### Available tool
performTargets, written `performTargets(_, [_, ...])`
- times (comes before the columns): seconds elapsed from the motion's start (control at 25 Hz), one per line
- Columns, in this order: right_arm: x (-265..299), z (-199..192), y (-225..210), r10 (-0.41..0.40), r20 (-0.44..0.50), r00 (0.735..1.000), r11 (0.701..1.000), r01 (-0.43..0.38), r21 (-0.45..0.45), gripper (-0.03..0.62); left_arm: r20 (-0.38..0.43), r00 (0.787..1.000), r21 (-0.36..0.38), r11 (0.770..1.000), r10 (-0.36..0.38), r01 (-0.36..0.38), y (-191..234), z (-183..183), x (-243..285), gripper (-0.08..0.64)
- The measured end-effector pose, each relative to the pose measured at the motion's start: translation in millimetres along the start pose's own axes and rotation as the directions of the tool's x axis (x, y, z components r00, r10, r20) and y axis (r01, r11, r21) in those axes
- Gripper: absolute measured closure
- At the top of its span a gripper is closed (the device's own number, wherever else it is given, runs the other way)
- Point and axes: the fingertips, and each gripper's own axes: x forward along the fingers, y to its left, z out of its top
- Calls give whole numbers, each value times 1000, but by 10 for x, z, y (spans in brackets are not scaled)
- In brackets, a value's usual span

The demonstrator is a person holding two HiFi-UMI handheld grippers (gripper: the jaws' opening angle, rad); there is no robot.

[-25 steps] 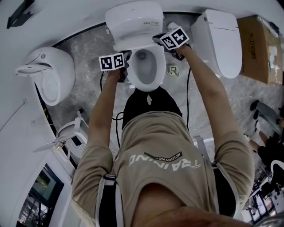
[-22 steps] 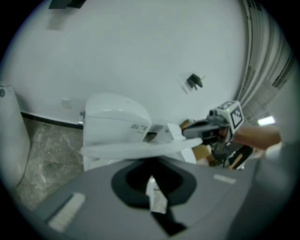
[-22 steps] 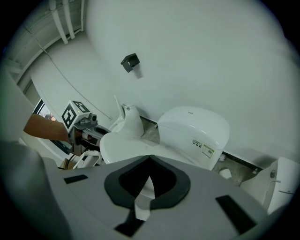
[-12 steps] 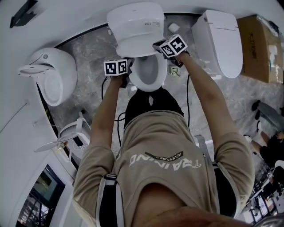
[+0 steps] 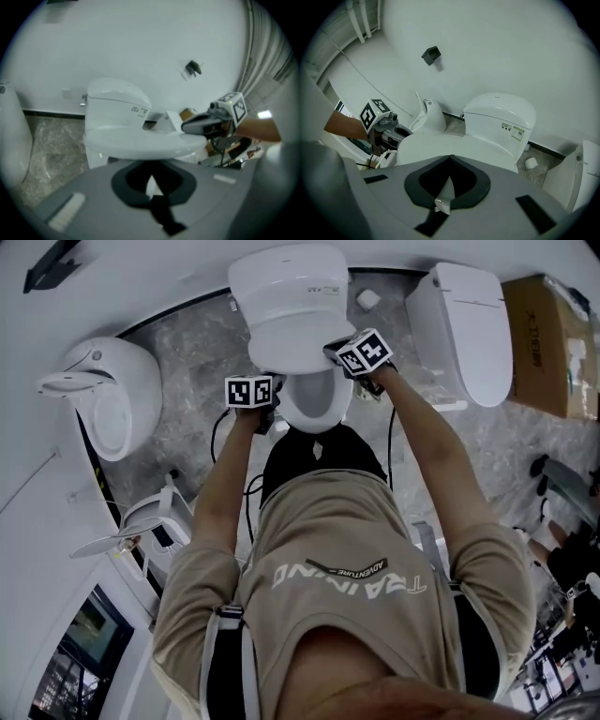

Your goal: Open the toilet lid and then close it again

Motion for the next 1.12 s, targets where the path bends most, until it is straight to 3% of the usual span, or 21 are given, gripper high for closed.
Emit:
performTargets(0.76, [175, -497, 220, 1, -88, 996, 1000, 1, 17, 578, -121, 993, 61, 998, -9, 17, -62, -609, 69, 557])
performTargets(1.12, [277, -757, 302, 16, -126, 992, 1000, -12, 26, 578, -193, 981, 45, 999, 7, 2, -22, -934, 131, 557])
